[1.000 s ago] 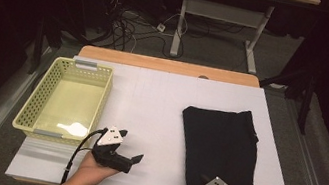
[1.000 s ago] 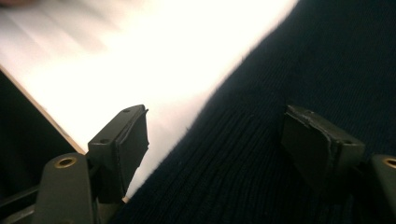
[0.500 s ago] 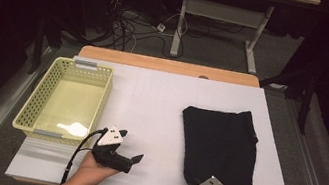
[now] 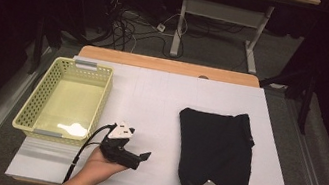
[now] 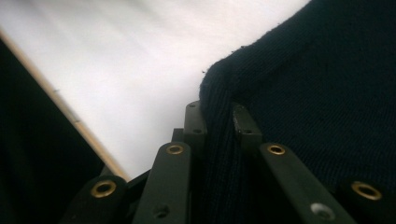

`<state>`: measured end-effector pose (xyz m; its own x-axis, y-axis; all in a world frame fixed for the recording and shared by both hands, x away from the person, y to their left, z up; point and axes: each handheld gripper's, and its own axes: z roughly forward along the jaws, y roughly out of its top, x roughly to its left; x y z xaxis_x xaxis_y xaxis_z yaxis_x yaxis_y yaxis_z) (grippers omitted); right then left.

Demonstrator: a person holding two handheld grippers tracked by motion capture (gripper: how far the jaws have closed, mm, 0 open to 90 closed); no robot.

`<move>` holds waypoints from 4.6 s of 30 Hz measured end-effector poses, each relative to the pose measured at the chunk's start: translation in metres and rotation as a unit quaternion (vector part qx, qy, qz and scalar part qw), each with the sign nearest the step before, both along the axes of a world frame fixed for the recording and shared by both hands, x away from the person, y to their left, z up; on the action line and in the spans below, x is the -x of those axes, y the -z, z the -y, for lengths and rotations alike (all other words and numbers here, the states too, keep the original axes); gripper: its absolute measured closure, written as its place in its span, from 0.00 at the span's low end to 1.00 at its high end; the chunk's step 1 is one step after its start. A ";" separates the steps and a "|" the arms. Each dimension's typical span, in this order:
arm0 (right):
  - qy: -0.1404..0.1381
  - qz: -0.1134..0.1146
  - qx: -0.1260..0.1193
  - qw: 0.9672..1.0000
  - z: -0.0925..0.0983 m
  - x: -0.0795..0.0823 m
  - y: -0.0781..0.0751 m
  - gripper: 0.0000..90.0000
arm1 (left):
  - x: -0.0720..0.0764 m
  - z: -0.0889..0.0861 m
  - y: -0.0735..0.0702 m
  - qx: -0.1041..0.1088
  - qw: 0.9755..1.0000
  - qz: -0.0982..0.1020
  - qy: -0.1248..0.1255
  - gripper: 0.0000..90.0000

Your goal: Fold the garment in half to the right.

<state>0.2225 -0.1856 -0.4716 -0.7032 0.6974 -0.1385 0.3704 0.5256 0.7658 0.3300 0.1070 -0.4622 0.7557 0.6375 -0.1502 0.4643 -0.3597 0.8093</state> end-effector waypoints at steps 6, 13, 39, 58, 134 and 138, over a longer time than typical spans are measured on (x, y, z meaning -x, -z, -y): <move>-0.019 0.006 0.009 1.000 -0.011 0.008 0.001 0.90 | -0.025 0.031 -0.005 0.005 1.000 -0.016 -0.003 0.02; -0.019 0.005 0.007 1.000 -0.011 0.008 0.002 0.90 | -0.058 0.068 0.002 -0.004 0.999 -0.031 -0.011 0.05; -0.024 0.003 0.006 1.000 -0.011 0.007 0.004 0.90 | -0.111 0.121 0.013 -0.043 0.992 -0.095 -0.072 0.37; -0.025 -0.004 -0.006 1.000 -0.015 0.000 0.000 0.89 | -0.110 0.116 0.006 -0.028 0.994 -0.072 -0.070 0.84; 0.017 -0.024 -0.082 0.996 0.034 -0.016 0.003 0.48 | 0.059 -0.005 0.007 -0.007 0.997 -0.056 -0.047 0.28; 0.020 -0.028 -0.081 0.996 0.032 -0.016 0.005 0.48 | 0.067 -0.008 0.013 -0.019 0.997 -0.062 -0.047 0.28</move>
<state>0.2390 -0.2181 -0.4770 -0.6774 0.7354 0.0165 0.4327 0.3803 0.8174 0.2629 0.1150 -0.4752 0.6692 0.7119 -0.2130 0.5934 -0.3393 0.7299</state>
